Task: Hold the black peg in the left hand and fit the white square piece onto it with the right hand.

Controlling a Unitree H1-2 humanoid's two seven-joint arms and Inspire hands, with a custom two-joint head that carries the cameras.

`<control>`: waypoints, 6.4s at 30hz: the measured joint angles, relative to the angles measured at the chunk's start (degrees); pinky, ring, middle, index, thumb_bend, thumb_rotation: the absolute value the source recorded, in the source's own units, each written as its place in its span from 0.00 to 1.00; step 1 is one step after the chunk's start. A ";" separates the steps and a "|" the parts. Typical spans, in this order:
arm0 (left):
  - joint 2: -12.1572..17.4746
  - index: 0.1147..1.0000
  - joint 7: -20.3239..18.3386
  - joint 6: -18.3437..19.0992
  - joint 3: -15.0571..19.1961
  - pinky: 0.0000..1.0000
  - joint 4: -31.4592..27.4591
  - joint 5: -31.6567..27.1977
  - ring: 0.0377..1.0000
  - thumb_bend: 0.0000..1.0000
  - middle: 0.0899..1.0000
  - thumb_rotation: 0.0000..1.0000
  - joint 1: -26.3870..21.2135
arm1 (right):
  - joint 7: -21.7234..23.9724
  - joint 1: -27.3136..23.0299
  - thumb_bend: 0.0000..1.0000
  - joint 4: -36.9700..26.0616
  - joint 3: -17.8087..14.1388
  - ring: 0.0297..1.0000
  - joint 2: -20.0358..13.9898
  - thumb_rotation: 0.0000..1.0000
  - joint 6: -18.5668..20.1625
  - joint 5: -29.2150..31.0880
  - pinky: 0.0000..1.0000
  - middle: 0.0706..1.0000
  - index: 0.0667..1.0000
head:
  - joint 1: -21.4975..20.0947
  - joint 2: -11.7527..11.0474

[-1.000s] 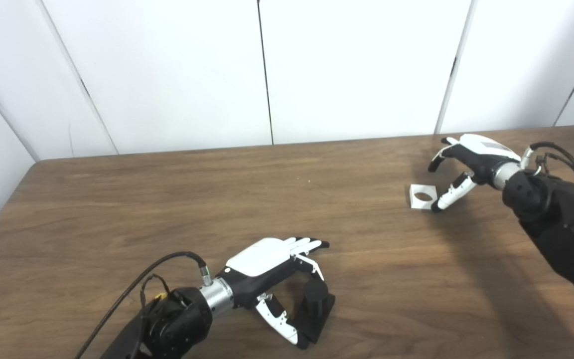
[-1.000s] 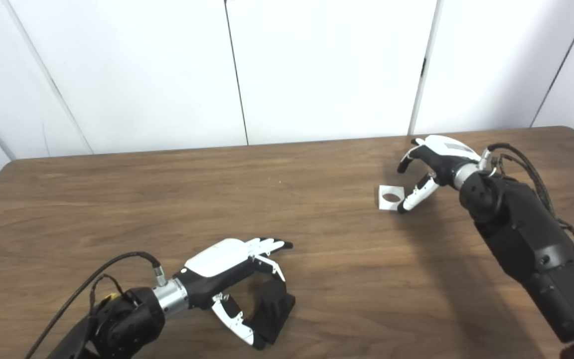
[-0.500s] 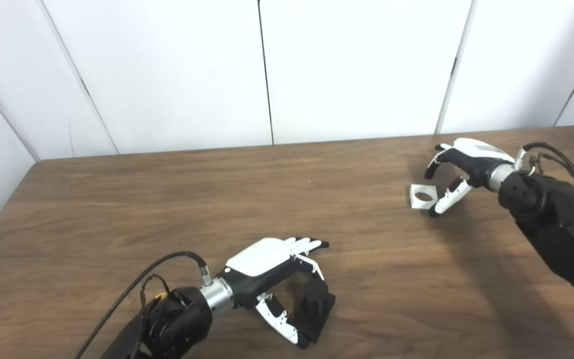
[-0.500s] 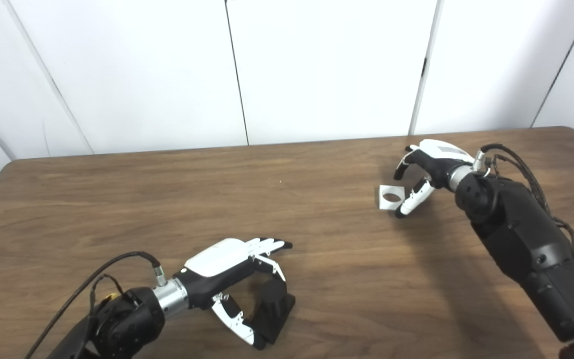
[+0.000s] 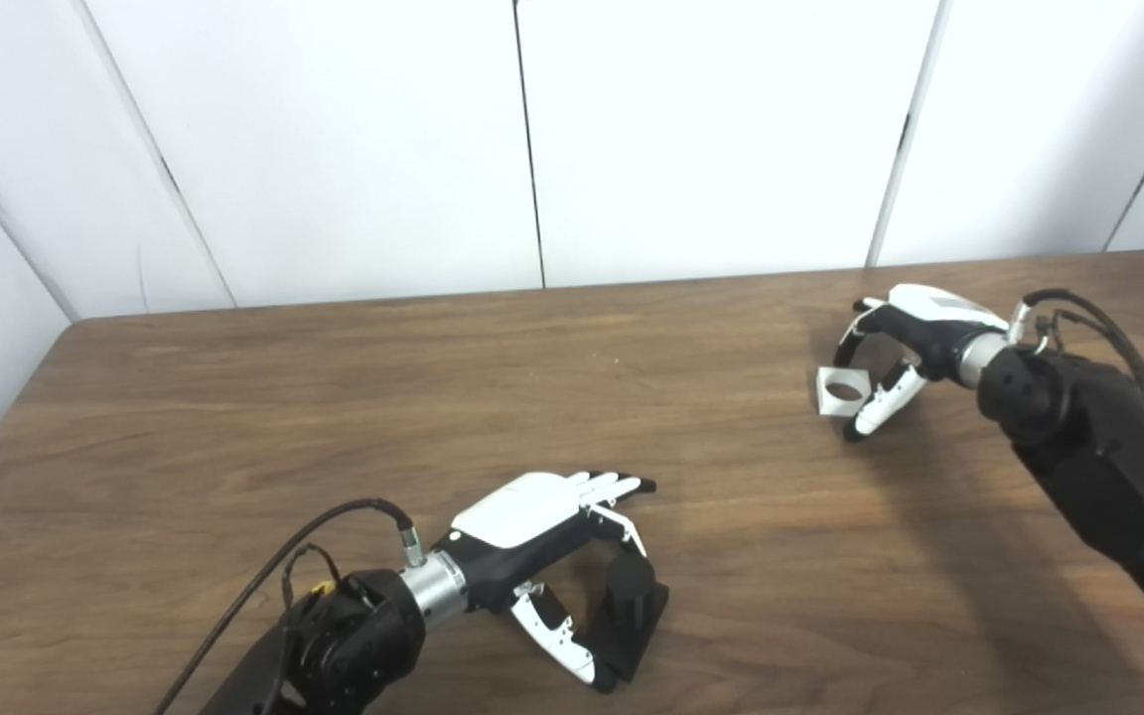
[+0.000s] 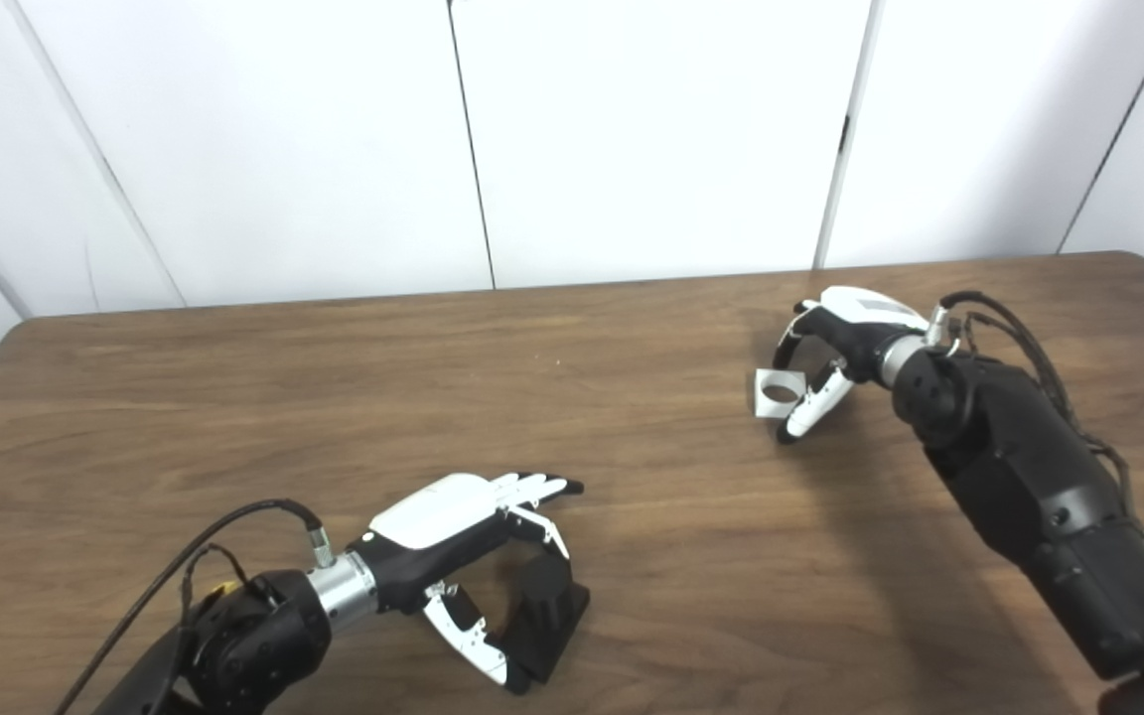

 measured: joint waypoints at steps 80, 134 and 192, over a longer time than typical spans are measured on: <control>-0.82 0.50 -1.22 1.08 0.60 1.00 0.71 -0.83 1.00 0.94 1.00 0.30 -0.50 | 8.28 4.70 0.53 -29.94 1.65 1.00 3.46 0.15 -4.10 -2.53 1.00 0.95 0.45 | 1.05 1.32; -1.37 0.50 -1.33 0.67 0.52 1.00 1.65 -0.85 1.00 0.94 1.00 0.27 -1.30 | 21.58 9.49 0.53 -49.20 4.04 1.00 10.87 0.14 -5.49 -6.23 1.00 0.93 0.45 | 1.14 2.46; -1.64 0.52 -1.49 1.33 0.37 1.00 1.57 -0.40 1.00 0.92 1.00 0.28 -1.56 | 19.84 13.17 0.52 -43.50 3.61 1.00 13.22 0.14 -9.37 -6.97 1.00 0.95 0.46 | 1.32 2.37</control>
